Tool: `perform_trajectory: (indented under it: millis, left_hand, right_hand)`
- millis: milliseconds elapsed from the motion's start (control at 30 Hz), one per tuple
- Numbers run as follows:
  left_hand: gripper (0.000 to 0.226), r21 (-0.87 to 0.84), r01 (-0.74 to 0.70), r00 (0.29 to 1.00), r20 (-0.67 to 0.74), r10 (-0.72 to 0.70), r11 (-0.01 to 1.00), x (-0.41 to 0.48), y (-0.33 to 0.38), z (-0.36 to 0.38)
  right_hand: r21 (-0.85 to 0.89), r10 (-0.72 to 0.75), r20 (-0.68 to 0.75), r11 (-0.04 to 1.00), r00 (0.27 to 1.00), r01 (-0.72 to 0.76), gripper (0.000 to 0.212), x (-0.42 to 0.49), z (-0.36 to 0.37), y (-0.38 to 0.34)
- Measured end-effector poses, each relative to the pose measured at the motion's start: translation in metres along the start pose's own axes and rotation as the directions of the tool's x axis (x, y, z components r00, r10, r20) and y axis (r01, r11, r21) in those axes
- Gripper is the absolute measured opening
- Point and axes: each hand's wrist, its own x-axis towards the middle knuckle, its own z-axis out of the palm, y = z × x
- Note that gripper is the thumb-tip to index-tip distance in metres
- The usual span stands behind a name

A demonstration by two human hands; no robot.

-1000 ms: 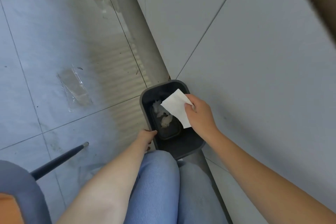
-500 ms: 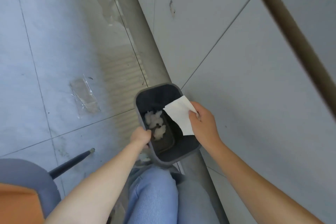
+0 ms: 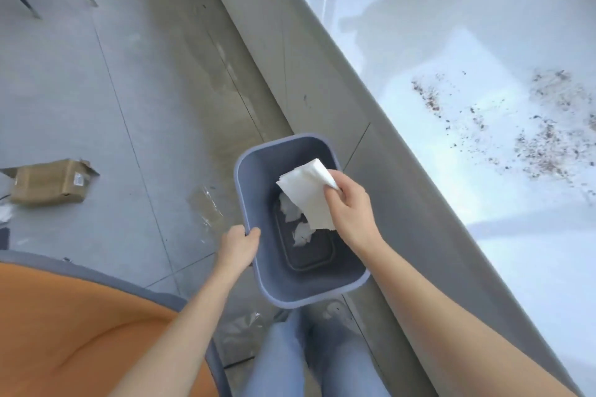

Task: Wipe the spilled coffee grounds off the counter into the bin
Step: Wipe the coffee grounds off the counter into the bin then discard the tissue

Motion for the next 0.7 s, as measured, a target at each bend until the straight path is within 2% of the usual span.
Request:
perform_trajectory:
  millis: [200,333,500,633,700]
  left_hand:
    - [0.029,0.249,-0.182,0.983,0.014,0.185,0.951,-0.060,0.074,-0.041]
    - [0.028,0.381,-0.232,0.972,0.049,0.231,0.895,-0.088,0.099,-0.049]
    - [0.014,0.251,-0.201,0.974,0.152,0.166,0.947,-0.121,0.110,-0.048]
    - [0.027,0.225,-0.187,0.968,0.206,0.141,0.956,-0.140,0.120,-0.034]
    - [0.024,0.223,-0.177,0.976,0.169,0.140,0.959,-0.147,0.121,-0.027]
  right_hand:
    - [0.129,-0.115,-0.071,0.984,0.991,0.124,0.035,-0.021,-0.040,-0.065]
    - [0.187,-0.105,-0.138,0.974,0.985,0.130,0.033,-0.028,-0.065,-0.077]
    - [0.230,-0.077,-0.287,0.962,0.955,0.146,0.040,-0.035,-0.110,-0.080]
    - [0.237,-0.039,-0.365,0.962,0.930,0.133,0.030,-0.030,-0.153,-0.080]
    - [0.222,-0.036,-0.411,0.965,0.911,0.138,0.027,-0.026,-0.174,-0.082]
